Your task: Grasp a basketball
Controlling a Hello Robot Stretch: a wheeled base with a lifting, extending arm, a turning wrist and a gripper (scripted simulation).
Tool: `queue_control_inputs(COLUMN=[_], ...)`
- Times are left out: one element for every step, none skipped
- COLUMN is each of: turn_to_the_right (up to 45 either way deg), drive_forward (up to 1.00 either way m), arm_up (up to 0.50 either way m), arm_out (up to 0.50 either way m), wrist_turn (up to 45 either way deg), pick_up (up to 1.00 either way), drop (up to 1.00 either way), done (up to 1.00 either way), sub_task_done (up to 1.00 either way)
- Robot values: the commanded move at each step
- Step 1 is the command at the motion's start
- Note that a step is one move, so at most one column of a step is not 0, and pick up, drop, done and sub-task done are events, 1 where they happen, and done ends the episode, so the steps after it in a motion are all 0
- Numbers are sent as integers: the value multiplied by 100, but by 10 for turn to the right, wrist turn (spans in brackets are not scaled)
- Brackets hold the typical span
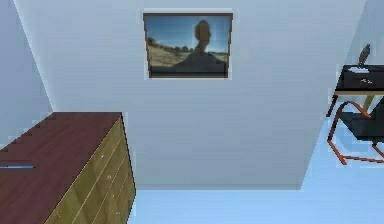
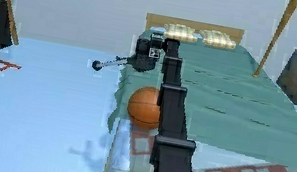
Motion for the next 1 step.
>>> queue_control_inputs(turn_to_the_right=[0], drive_forward=[0], arm_up=[0], arm_out=[0], wrist_turn=[450], pick_up=[0], drop=[0], done=[0], sub_task_done=[0])
